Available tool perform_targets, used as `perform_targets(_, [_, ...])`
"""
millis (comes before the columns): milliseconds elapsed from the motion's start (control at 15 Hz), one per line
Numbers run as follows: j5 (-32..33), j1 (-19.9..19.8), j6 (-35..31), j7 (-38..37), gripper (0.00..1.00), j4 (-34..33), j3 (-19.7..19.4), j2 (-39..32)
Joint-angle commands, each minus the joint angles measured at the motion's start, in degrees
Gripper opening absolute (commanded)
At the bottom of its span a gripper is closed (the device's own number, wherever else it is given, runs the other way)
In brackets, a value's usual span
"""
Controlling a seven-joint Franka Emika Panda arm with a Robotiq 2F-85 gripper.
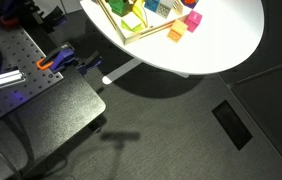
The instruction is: Take the green block off of the tray
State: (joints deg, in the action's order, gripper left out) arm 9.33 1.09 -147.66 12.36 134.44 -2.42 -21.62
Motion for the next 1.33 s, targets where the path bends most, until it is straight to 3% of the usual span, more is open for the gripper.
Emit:
perform_targets(0, [0.7,-0.3,3.9,-1.4,0.30,0.4,0.5,4.7])
perform_targets(467, [-0.3,1.0,5.0,-2.9,0.30,-0.1,2.8,9.6])
perform_targets(867, [-0.7,3.3,5.9,-7.9,0.30,-4.2,5.2,9.4])
perform_targets(933, [-0.5,3.9,6.7,-9.6,0.40,-5.4,5.4,8.9])
perform_targets(1000, [-0.3,4.3,7.6,-10.7,0.79,-6.3,5.4,8.8])
perform_targets(1133, [0.3,4.9,8.4,-12.5,0.80,-7.2,5.4,8.7])
perform_targets(1267, [0.2,5.1,9.2,-13.2,0.94,-7.8,5.3,8.7])
